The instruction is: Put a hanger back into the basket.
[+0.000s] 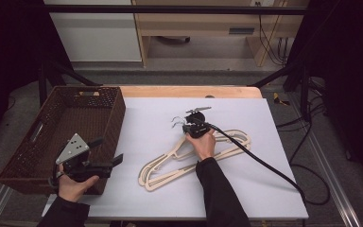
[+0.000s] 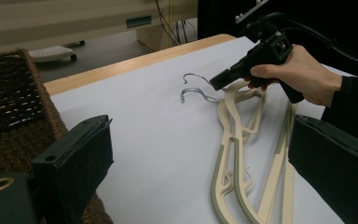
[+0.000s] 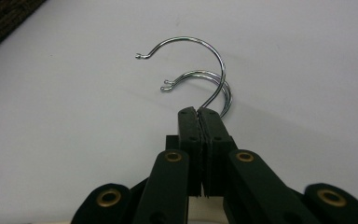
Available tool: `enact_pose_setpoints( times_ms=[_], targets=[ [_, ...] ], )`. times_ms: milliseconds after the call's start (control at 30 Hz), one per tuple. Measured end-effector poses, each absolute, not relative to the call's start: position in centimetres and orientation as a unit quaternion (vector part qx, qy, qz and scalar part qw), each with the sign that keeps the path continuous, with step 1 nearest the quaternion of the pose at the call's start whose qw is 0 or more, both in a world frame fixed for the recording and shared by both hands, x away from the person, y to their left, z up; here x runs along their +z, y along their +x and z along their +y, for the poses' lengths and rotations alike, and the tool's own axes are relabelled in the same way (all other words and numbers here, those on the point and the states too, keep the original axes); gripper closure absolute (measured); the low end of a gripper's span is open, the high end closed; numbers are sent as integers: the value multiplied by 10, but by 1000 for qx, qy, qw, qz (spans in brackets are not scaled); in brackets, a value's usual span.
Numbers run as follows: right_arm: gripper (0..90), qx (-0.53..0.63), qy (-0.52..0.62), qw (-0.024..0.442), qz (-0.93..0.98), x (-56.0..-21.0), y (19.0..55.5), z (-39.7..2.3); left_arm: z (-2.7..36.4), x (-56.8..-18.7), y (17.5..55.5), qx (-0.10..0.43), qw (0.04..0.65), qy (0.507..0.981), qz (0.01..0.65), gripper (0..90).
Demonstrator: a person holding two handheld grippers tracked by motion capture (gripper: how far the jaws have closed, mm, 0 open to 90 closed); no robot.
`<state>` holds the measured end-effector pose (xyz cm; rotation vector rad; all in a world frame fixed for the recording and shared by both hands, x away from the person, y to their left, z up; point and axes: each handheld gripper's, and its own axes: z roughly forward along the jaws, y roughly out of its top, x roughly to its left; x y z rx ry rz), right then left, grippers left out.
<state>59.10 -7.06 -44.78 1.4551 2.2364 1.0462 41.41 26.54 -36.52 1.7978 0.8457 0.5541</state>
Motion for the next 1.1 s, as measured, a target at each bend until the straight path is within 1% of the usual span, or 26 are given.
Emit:
enact_pose_setpoints(
  times_ms=[200, 400, 533, 633, 700, 867, 1000, 1067, 1100],
  targets=[
    [893, 391, 482, 149, 769, -435, 577, -74, 240, -364, 417, 207, 510, 765, 335, 70],
    [893, 416, 468, 158, 763, -420, 563, -82, 200, -366, 428, 185, 495, 788, 315, 86],
    [893, 429, 457, 166, 761, -412, 554, -87, 174, -375, 443, 151, 485, 804, 310, 112],
    [893, 436, 450, 170, 761, -408, 548, -89, 160, -382, 456, 131, 484, 806, 314, 146],
    [893, 440, 445, 170, 761, -406, 545, -90, 151, -388, 466, 123, 481, 809, 315, 193],
    [893, 453, 437, 171, 758, -403, 537, -93, 128, -405, 493, 92, 455, 828, 315, 275],
    [893, 459, 428, 173, 759, -402, 532, -95, 112, -417, 504, 70, 444, 837, 312, 345],
    [893, 461, 428, 173, 758, -401, 530, -96, 107, -421, 507, 64, 442, 840, 308, 415],
    [893, 463, 422, 175, 759, -400, 528, -97, 104, -422, 508, 55, 438, 844, 303, 415]
  ],
)
